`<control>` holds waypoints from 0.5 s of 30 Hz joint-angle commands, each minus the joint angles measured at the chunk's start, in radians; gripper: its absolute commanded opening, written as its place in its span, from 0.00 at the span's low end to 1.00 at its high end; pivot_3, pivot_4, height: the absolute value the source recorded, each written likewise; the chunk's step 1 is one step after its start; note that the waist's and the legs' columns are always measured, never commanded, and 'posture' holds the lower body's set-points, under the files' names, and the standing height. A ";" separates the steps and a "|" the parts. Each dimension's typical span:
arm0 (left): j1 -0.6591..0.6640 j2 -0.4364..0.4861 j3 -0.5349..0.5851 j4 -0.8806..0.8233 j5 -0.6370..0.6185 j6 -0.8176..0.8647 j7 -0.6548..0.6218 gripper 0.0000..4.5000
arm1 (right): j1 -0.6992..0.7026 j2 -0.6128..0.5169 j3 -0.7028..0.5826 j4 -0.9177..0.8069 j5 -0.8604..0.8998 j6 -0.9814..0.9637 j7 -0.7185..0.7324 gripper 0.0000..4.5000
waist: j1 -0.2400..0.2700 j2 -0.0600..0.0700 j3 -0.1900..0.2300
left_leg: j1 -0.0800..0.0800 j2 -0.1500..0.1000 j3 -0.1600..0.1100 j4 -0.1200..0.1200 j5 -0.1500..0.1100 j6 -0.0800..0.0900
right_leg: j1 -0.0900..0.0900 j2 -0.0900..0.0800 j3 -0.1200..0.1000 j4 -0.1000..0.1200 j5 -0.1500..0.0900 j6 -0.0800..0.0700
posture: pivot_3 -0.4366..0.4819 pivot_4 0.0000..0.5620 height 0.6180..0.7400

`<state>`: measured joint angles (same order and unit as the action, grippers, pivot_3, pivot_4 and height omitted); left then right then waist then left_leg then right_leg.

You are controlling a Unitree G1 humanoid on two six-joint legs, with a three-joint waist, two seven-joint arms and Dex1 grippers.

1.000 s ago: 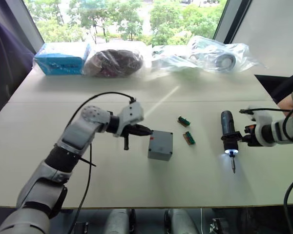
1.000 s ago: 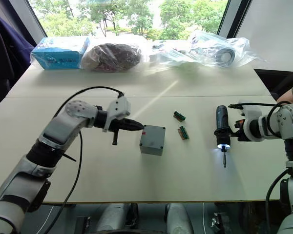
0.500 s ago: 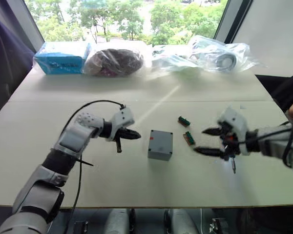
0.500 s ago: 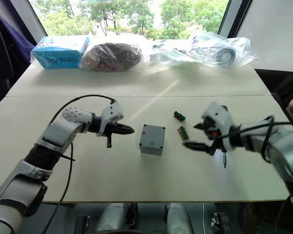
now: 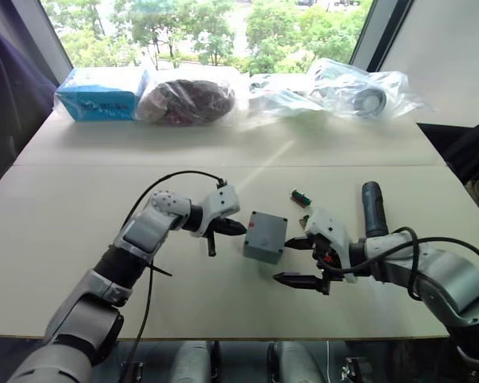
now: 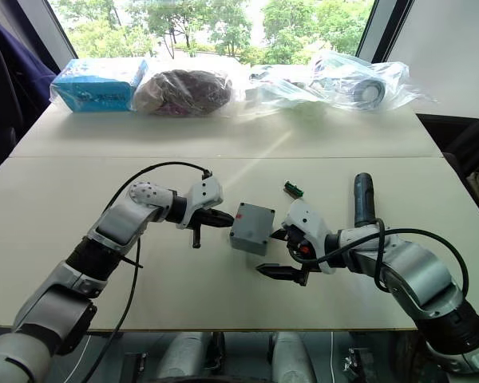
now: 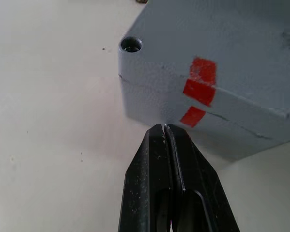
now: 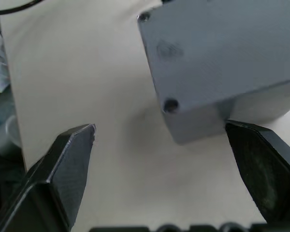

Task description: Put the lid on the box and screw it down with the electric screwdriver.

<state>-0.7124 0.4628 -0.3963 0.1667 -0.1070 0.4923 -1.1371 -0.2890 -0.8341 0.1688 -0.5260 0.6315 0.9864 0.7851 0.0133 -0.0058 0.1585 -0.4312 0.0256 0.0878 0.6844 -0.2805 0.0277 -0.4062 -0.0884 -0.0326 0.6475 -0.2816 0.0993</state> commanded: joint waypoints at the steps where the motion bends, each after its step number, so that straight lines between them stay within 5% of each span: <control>1: -0.043 -0.035 -0.002 0.034 0.008 -0.052 -0.003 0.00 | -0.031 0.031 -0.005 -0.041 0.044 0.020 0.014 1.00 | 0.000 0.000 0.000 | 0.000 0.000 0.000 0.000 0.000 0.000 | 0.000 0.000 0.000 0.000 0.000 0.000 | 0.48 0.27 1.00; 6: -0.081 -0.037 0.009 0.118 0.054 -0.110 0.020 0.00 | -0.005 -0.019 -0.033 -0.105 0.058 0.045 0.034 1.00 | 0.000 0.000 0.000 | 0.000 0.000 0.000 0.000 0.000 0.000 | 0.000 0.000 0.000 0.000 0.000 0.000 | 0.48 0.27 1.00; 15: 0.008 0.119 0.035 0.037 0.026 -0.044 -0.091 0.00 | -0.033 -0.122 -0.084 -0.031 -0.025 -0.035 0.052 1.00 | -0.004 0.000 0.000 | 0.000 0.001 0.000 0.000 0.000 0.000 | -0.001 0.000 0.000 0.000 0.000 0.000 | 0.48 0.27 1.00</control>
<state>-0.7354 0.5561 -0.3719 0.2716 -0.0413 0.4222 -1.1704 -0.2998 -0.9467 0.0966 -0.5790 0.6416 0.9963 0.8330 0.0090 -0.0060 0.1586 -0.4311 0.0264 0.0876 0.6842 -0.2806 0.0278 -0.4069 -0.0880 -0.0328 0.6476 -0.2817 0.0993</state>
